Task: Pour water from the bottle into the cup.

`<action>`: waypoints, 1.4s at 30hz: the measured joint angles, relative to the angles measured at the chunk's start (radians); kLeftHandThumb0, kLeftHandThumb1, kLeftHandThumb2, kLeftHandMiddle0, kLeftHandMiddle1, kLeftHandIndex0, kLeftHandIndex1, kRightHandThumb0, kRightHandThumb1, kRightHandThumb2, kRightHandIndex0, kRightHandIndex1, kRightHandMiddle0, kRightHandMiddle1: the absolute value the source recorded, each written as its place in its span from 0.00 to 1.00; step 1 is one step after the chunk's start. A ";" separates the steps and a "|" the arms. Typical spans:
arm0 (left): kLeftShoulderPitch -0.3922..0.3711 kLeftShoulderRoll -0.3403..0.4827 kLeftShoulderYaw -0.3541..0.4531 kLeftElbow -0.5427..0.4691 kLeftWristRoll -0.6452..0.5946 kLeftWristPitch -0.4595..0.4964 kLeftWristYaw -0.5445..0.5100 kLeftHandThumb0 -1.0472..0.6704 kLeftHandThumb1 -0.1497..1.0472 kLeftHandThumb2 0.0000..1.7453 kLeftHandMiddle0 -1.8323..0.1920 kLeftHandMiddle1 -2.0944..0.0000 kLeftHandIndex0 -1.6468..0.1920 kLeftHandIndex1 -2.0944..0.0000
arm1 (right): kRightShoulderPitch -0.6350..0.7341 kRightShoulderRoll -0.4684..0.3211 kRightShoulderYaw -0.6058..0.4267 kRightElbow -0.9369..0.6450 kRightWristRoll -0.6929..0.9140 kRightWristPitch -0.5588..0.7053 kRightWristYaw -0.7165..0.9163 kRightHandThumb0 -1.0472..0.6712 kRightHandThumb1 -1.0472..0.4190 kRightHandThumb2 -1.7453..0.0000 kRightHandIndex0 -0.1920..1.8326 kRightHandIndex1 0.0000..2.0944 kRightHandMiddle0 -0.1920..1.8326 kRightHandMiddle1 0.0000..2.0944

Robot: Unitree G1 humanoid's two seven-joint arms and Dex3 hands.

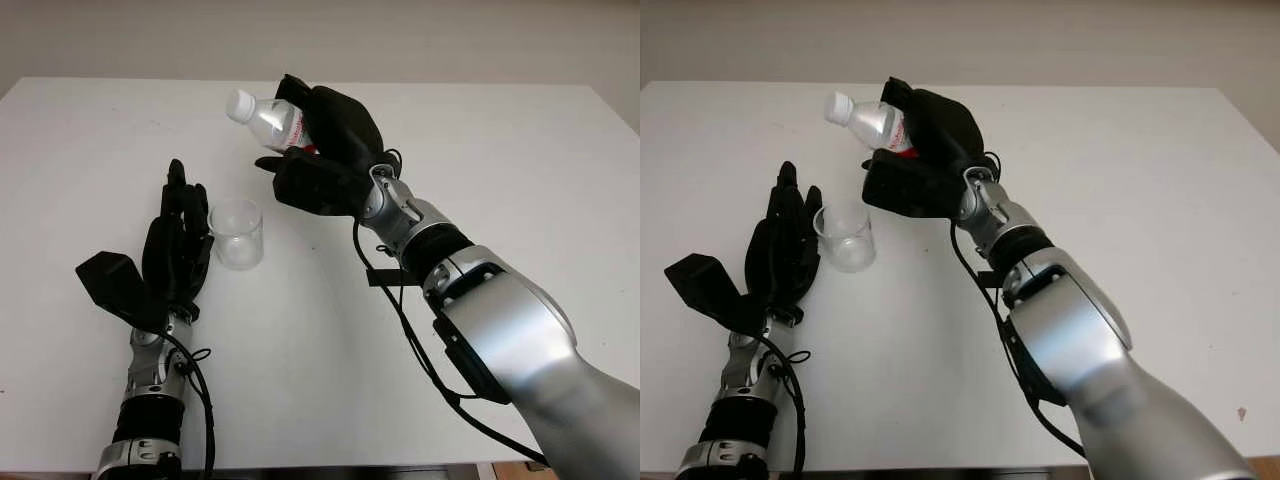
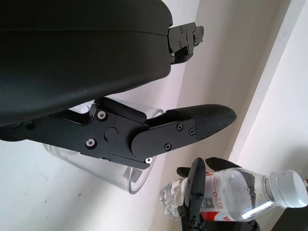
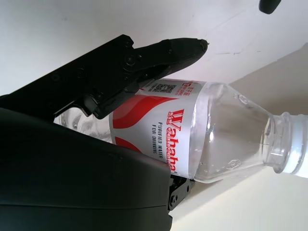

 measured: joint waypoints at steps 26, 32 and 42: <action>0.004 0.022 -0.005 -0.009 0.006 0.045 -0.008 0.20 1.00 0.36 0.98 0.98 0.99 0.98 | 0.618 -0.078 -0.427 -0.815 0.531 0.232 0.407 0.37 0.00 0.73 0.77 1.00 0.57 1.00; 0.004 0.023 -0.005 -0.009 0.006 0.048 -0.013 0.20 1.00 0.35 0.98 0.98 0.99 0.98 | 0.704 -0.080 -0.451 -1.023 0.580 0.341 0.423 0.37 0.00 0.73 0.80 1.00 0.62 1.00; 0.007 0.022 -0.006 -0.014 0.006 0.053 -0.013 0.21 1.00 0.37 0.97 0.97 0.99 0.98 | 0.756 -0.087 -0.414 -1.138 0.534 0.544 0.406 0.36 0.00 0.73 0.80 1.00 0.60 1.00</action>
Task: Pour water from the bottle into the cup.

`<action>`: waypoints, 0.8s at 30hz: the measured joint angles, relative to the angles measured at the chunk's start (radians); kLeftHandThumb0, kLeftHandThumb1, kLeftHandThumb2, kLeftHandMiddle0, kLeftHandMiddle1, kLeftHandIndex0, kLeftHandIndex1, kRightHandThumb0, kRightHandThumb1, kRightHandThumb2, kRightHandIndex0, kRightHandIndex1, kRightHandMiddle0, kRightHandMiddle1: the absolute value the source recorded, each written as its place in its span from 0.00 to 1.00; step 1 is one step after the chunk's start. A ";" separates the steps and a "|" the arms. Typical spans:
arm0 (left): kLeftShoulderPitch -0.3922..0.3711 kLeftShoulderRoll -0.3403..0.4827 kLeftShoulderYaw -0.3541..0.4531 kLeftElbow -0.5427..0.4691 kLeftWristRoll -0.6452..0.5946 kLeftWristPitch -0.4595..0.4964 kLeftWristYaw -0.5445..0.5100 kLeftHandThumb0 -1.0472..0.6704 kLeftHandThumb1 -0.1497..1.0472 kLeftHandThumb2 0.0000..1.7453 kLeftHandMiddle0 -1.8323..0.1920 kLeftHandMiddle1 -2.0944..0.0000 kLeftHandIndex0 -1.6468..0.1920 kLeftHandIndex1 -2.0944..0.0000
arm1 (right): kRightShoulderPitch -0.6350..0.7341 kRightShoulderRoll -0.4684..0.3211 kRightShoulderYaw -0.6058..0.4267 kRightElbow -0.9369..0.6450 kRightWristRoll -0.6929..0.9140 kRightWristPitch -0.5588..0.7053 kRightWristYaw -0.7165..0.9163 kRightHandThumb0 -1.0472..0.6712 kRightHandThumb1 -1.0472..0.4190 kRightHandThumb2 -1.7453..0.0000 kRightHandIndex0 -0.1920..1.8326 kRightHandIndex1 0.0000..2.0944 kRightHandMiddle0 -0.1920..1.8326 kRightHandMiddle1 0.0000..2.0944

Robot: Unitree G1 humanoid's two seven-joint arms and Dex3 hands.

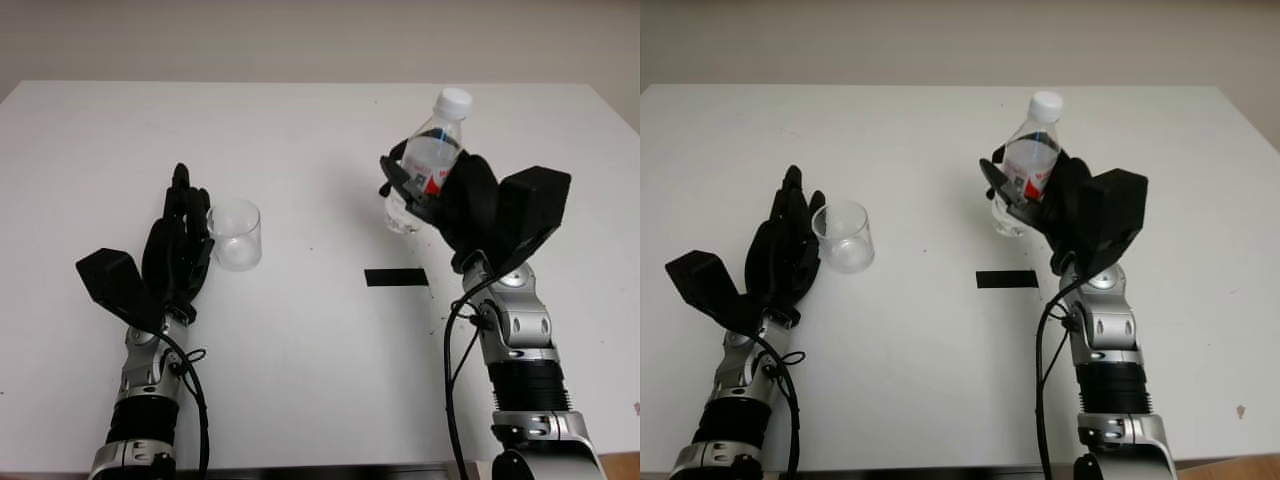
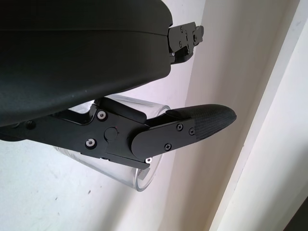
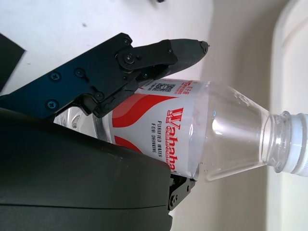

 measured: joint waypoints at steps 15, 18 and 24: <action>0.030 0.001 0.000 -0.036 -0.003 0.011 -0.005 0.21 1.00 0.37 0.97 0.97 0.99 0.97 | 0.063 0.015 0.061 0.051 -0.041 0.026 0.018 0.34 0.00 0.72 0.91 1.00 0.67 1.00; 0.032 0.001 0.000 -0.036 -0.003 0.013 -0.005 0.21 1.00 0.37 0.98 0.97 0.99 0.98 | 0.093 0.016 0.057 0.022 -0.028 0.026 0.029 0.34 0.00 0.72 0.91 1.00 0.68 1.00; 0.035 0.005 0.000 -0.039 -0.003 0.021 -0.005 0.21 1.00 0.37 0.97 0.97 0.99 0.97 | 0.174 0.021 0.047 -0.055 -0.003 0.014 0.039 0.33 0.00 0.72 0.91 1.00 0.68 1.00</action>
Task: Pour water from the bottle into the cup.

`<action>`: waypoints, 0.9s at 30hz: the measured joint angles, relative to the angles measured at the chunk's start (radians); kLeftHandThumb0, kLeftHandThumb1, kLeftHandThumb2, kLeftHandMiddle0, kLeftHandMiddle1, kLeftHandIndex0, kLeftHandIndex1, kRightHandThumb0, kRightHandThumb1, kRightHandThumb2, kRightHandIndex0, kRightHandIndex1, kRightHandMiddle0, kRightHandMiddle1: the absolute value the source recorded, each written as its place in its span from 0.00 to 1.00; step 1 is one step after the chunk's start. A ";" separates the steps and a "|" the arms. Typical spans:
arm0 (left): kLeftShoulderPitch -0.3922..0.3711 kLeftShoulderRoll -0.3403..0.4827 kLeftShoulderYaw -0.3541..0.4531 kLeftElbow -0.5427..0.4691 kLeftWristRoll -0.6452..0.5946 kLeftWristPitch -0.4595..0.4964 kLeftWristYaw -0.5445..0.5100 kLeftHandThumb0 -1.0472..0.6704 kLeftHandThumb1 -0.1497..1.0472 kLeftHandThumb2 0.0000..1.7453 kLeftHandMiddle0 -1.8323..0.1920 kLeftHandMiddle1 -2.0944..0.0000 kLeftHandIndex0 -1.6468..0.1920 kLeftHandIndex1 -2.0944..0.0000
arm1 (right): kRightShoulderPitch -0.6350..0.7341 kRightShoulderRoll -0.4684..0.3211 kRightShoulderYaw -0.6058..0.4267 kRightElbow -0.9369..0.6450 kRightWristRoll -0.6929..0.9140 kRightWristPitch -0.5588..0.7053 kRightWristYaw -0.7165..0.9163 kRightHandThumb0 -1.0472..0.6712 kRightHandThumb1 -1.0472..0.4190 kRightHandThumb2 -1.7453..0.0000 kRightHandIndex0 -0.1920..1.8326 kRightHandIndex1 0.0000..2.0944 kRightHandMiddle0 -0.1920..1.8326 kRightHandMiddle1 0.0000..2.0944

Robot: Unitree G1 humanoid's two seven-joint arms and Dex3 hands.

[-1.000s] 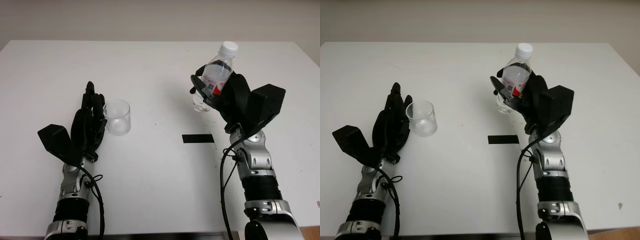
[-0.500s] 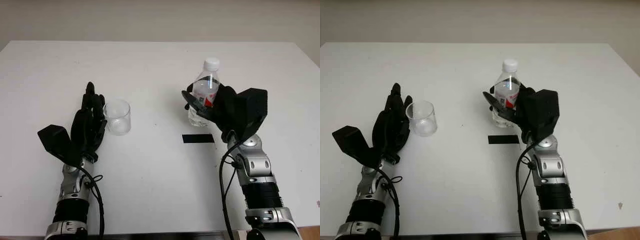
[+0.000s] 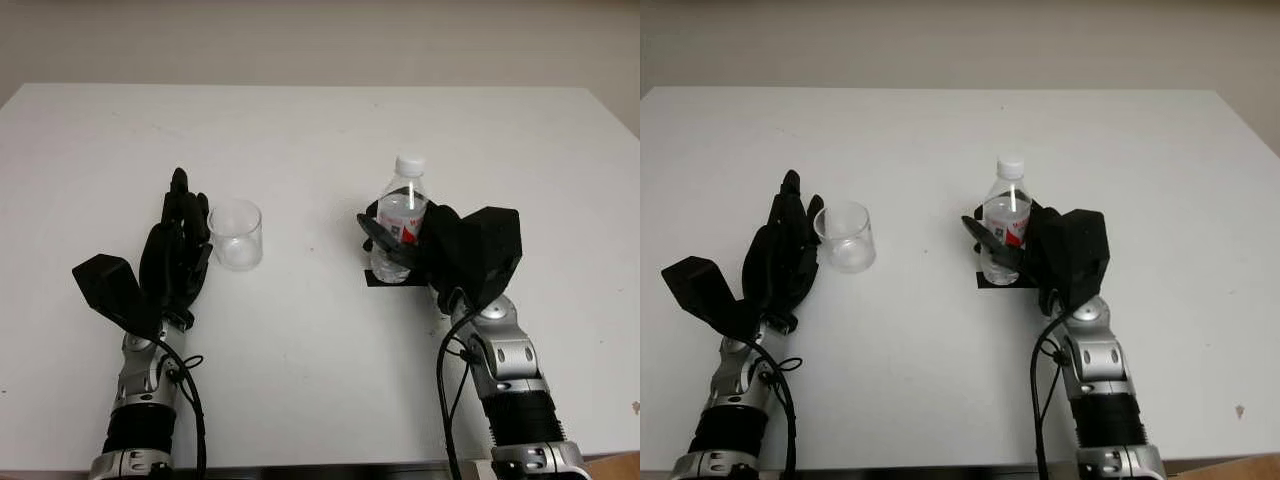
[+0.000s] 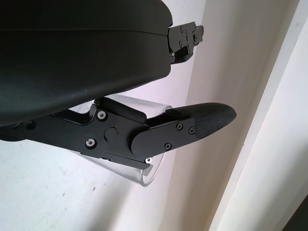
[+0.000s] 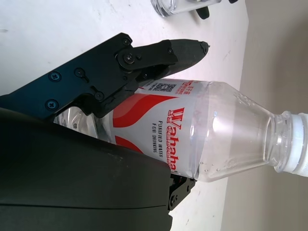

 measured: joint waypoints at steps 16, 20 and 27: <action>0.008 0.010 0.006 0.000 -0.002 0.004 -0.007 0.21 1.00 0.37 0.96 0.97 0.98 0.97 | 0.052 0.021 0.010 0.006 -0.047 -0.114 -0.054 0.33 0.00 0.72 0.84 1.00 0.63 1.00; 0.012 0.010 0.007 -0.003 -0.001 0.006 -0.004 0.21 1.00 0.37 0.97 0.97 0.99 0.97 | 0.052 0.029 0.011 0.026 -0.057 -0.141 -0.067 0.33 0.00 0.72 0.83 1.00 0.60 1.00; 0.014 0.010 0.007 -0.003 -0.001 0.007 -0.004 0.21 1.00 0.37 0.97 0.97 0.98 0.97 | 0.044 0.034 0.011 0.053 -0.060 -0.163 -0.064 0.32 0.00 0.73 0.75 1.00 0.51 1.00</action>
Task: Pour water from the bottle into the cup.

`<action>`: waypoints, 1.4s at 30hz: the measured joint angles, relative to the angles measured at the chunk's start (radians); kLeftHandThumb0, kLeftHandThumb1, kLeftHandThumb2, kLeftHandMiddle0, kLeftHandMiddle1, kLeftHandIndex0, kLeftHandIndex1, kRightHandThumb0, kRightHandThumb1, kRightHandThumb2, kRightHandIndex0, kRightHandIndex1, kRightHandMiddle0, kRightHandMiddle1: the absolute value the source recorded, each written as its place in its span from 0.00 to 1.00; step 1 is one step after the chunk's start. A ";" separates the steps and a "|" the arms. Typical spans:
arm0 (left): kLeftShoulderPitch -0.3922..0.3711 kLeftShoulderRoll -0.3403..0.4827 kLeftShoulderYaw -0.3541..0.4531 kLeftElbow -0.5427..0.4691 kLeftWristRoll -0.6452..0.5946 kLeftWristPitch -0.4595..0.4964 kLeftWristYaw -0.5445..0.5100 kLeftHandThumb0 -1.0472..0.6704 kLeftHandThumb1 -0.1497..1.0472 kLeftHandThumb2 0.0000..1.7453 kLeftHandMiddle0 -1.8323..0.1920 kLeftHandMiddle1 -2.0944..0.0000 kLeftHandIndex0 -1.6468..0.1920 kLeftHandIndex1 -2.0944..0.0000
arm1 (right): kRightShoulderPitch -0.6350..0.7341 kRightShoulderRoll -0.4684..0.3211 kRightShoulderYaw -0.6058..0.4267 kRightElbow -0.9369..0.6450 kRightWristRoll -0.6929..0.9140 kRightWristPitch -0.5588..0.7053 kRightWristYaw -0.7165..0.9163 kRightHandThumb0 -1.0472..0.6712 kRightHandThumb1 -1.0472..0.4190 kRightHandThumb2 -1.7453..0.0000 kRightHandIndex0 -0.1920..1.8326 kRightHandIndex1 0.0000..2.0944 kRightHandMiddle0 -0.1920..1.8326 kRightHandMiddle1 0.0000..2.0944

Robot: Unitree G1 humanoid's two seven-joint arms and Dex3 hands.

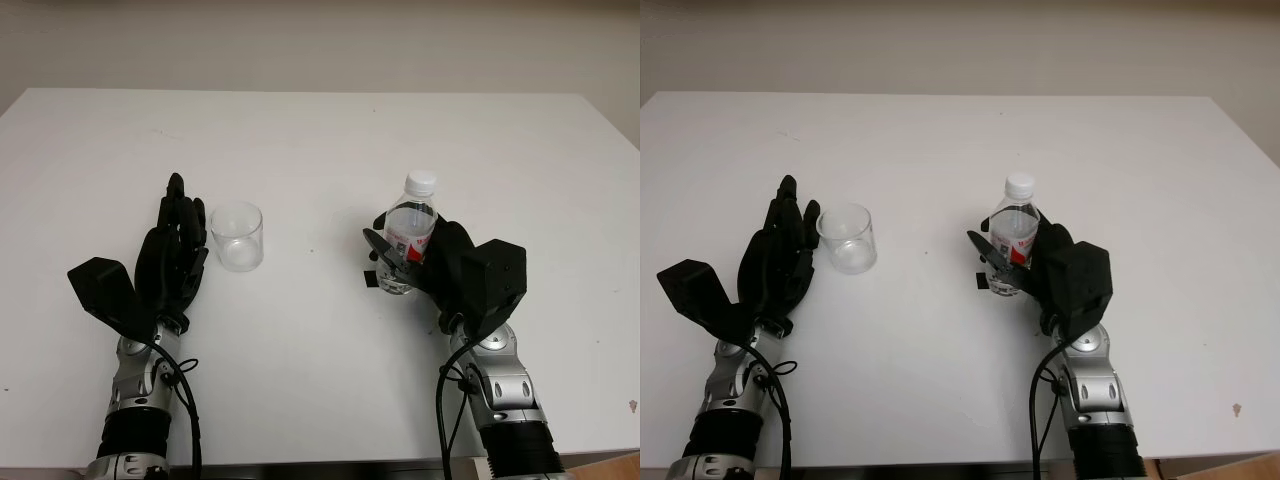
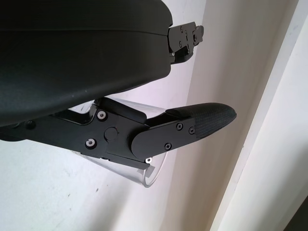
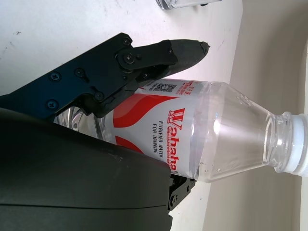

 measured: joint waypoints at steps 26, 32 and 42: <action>0.000 0.017 0.003 -0.001 -0.001 0.014 -0.009 0.20 1.00 0.35 0.96 0.97 0.98 0.97 | 0.071 -0.065 -0.035 0.079 0.112 -0.142 0.244 0.08 0.09 0.97 0.00 0.00 0.00 0.00; 0.000 0.022 0.002 -0.001 -0.001 0.019 -0.010 0.20 1.00 0.35 0.97 0.97 0.98 0.97 | 0.093 -0.065 -0.056 0.078 0.106 -0.173 0.203 0.05 0.09 0.97 0.00 0.00 0.00 0.00; -0.007 0.023 0.002 0.007 0.002 0.019 -0.010 0.20 1.00 0.35 0.96 0.97 0.98 0.97 | 0.123 -0.058 -0.042 0.033 0.047 -0.220 0.131 0.02 0.07 0.96 0.00 0.00 0.00 0.00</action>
